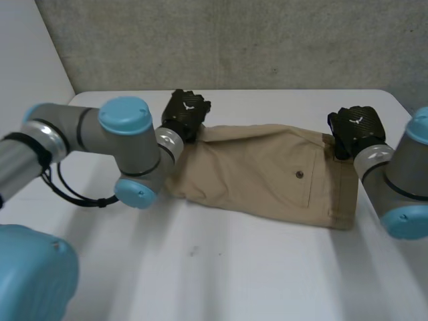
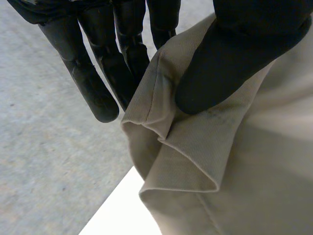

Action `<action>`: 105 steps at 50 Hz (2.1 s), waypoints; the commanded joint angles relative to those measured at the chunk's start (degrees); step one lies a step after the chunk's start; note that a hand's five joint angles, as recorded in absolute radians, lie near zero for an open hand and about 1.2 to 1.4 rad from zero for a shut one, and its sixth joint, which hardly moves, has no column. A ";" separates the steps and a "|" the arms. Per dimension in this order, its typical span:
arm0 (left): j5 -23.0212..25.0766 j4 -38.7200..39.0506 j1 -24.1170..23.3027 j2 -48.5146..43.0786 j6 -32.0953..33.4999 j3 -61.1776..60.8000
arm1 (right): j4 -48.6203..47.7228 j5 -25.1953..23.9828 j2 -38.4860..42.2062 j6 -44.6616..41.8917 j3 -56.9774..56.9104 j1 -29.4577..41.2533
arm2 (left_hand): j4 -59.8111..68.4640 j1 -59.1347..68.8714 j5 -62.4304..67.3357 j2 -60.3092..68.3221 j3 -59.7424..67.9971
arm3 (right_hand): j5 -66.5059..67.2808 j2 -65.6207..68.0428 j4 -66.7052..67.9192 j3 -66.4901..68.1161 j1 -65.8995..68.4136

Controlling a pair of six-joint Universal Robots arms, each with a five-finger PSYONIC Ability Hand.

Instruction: Fold the shorts.

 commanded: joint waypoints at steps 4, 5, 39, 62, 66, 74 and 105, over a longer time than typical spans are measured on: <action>2.20 7.60 1.14 -9.57 0.00 6.74 | 0.28 1.88 15.85 -4.99 -16.18 1.08 | -18.57 -13.92 -16.88 -18.58 -18.26 | 13.45 12.76 11.67 12.18 25.56; 2.12 8.92 1.14 -9.57 0.09 6.39 | 0.28 2.23 16.29 -5.61 -16.80 1.34 | -30.03 -25.38 -28.34 -30.03 -29.72 | 1.35 0.66 -0.43 0.08 13.46; -0.61 7.79 1.58 23.56 -2.11 -34.83 | 18.21 -0.66 -10.43 5.01 9.38 -0.50 | -57.56 -52.92 -55.87 -57.57 -57.26 | -46.72 -47.41 -48.50 -47.99 -34.61; -2.28 0.32 4.92 28.48 -17.05 -43.36 | 9.69 -3.65 -0.93 4.75 12.20 -5.07 | -57.40 -52.75 -55.71 -57.40 -57.09 | -8.53 -9.21 -10.31 -9.80 3.58; -2.37 0.32 5.01 28.48 -17.05 -43.79 | 9.16 -2.52 -1.19 4.93 11.76 -7.70 | -57.56 -52.92 -55.87 -57.57 -57.26 | 13.45 12.76 11.67 12.18 25.56; -2.37 0.32 5.62 30.76 -17.05 -45.73 | 8.02 -0.14 -6.82 2.73 10.88 -10.26 | -57.40 -52.75 -55.70 -57.40 -57.09 | 13.45 12.76 11.67 12.18 25.56; -1.84 0.40 8.88 39.29 -16.96 -54.26 | 25.41 -14.38 13.21 -36.37 -18.91 26.22 | -57.90 -53.25 -56.21 -57.91 -57.59 | -13.61 -14.29 -15.39 -14.88 -1.50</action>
